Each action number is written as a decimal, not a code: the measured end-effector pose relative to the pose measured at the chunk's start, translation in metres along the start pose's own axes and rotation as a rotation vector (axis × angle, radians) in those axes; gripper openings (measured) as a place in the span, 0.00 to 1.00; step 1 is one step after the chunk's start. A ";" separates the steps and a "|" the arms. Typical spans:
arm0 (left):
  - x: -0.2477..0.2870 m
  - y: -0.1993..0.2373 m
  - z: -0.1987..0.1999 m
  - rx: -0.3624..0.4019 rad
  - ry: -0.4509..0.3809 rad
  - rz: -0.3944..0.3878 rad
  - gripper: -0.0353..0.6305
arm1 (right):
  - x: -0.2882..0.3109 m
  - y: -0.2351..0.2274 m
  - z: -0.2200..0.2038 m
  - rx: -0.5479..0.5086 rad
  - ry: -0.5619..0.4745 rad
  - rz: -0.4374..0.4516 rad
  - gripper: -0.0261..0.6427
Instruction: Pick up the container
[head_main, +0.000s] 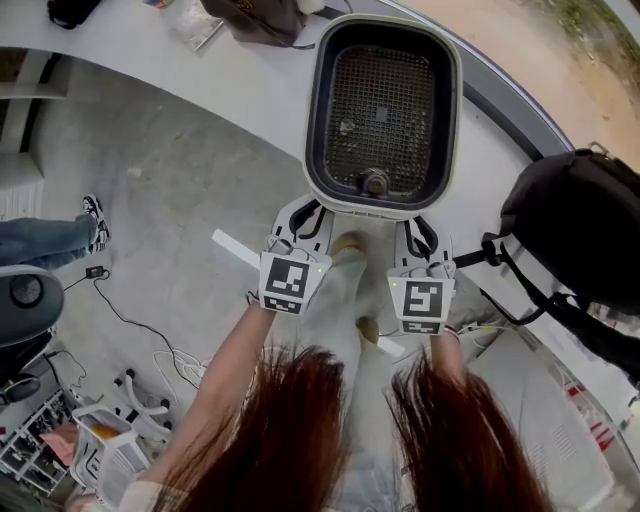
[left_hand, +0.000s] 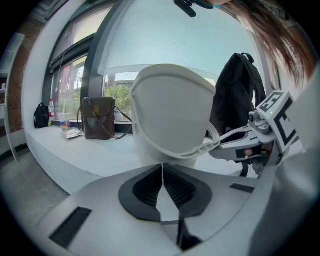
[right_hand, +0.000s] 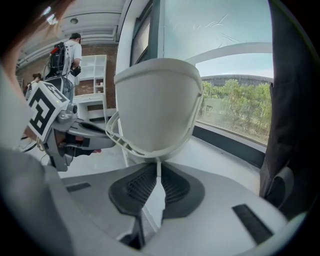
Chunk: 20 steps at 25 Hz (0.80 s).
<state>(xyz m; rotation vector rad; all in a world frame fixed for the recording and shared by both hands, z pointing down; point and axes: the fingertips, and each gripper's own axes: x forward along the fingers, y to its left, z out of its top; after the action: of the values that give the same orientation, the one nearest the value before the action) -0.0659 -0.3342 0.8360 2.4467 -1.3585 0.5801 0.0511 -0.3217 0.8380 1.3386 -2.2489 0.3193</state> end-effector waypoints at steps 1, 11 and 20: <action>-0.003 -0.001 0.002 -0.002 0.003 0.000 0.08 | -0.003 0.001 0.002 0.002 0.002 0.000 0.08; -0.032 -0.012 0.026 -0.003 0.014 -0.002 0.08 | -0.036 0.008 0.024 0.015 0.013 0.002 0.08; -0.057 -0.009 0.059 0.002 0.013 0.011 0.08 | -0.059 0.008 0.054 0.028 0.019 -0.005 0.08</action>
<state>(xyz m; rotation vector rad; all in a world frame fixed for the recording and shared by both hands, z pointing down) -0.0729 -0.3121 0.7569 2.4339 -1.3684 0.5985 0.0509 -0.2968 0.7615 1.3496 -2.2324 0.3616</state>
